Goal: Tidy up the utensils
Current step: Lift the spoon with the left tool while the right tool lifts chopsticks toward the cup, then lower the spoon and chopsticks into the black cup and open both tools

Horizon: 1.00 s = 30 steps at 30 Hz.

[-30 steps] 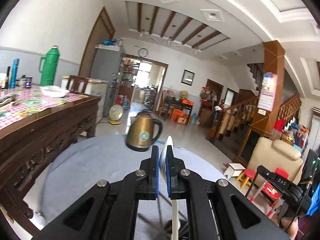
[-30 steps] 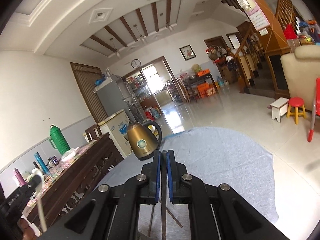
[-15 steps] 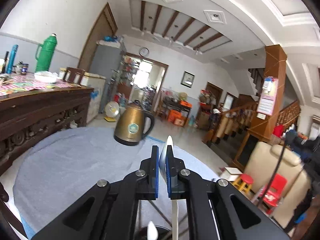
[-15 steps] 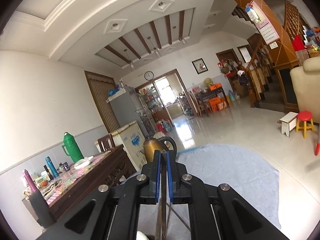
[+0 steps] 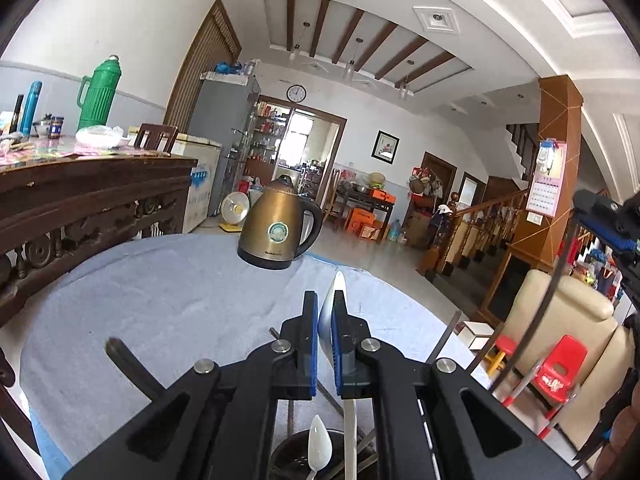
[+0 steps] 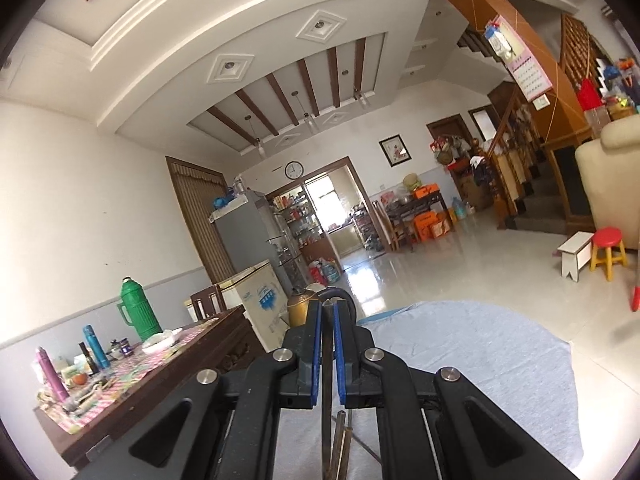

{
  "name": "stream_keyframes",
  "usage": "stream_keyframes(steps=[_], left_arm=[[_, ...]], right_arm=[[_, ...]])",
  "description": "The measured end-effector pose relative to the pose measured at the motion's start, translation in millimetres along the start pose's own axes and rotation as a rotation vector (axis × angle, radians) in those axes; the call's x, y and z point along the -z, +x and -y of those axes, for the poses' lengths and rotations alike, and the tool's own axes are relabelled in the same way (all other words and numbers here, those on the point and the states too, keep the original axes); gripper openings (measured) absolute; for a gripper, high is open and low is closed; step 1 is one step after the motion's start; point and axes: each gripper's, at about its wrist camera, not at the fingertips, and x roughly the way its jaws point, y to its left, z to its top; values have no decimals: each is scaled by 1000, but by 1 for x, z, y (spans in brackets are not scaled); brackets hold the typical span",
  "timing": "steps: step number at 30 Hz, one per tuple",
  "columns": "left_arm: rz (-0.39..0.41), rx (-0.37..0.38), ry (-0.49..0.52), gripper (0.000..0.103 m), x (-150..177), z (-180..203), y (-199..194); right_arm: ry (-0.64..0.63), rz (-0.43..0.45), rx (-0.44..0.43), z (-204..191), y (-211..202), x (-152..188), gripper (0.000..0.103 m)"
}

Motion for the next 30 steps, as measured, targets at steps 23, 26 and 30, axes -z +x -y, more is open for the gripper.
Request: stream_keyframes(steps=[23, 26, 30], left_arm=[[-60, 174, 94, 36, -14, -8, -25], [-59, 137, 70, 36, -19, -17, -22], [-76, 115, 69, 36, -16, -21, -18]], right_arm=[[-20, -126, 5, 15, 13, 35, 7], [-31, -146, 1, 10, 17, 42, 7], [-57, -181, 3, 1, 25, 53, 7]])
